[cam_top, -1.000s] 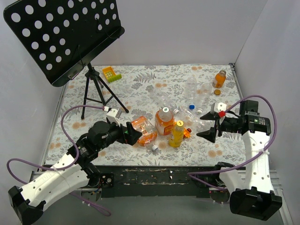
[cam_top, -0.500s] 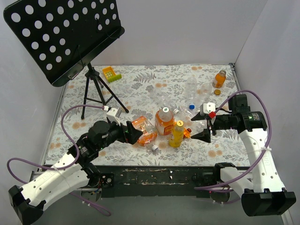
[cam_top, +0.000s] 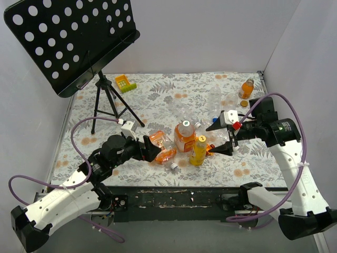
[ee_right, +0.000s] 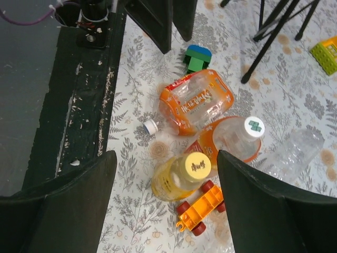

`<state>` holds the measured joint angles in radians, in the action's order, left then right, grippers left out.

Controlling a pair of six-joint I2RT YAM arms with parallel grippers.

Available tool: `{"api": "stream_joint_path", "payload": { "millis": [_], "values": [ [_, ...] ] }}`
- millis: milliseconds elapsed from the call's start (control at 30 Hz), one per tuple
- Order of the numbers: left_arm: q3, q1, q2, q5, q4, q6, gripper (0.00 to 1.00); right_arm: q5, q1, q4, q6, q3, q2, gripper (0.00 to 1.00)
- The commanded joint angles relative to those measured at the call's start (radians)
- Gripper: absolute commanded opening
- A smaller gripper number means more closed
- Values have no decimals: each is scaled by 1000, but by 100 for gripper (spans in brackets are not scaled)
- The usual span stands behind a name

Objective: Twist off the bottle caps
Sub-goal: Pick up the plastic bottle at the center of the board.

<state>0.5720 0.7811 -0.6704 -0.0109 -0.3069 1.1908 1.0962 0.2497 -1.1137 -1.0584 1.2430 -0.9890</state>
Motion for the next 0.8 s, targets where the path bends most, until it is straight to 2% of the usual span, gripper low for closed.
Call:
{"api": "stream_joint_path", "payload": {
  "millis": [0,200,400,567,633,767],
  "values": [
    [37,-3,11,-6,-14,24,98,5,84,72,70,52,-16,84],
    [45,-3,25,-43,-49,33,98,-22,229,103,106,72,-66,83],
    [69,-3,38,-106,-93,42,98,-140,416,136,152,96,-134,81],
    [98,-3,40,-182,-145,72,98,-358,600,270,308,67,-200,79],
    [117,-3,40,-216,-181,88,98,-471,667,323,363,29,-223,77],
    [146,-3,57,-280,-245,116,98,-600,769,446,489,-77,-255,77]
  ]
}}
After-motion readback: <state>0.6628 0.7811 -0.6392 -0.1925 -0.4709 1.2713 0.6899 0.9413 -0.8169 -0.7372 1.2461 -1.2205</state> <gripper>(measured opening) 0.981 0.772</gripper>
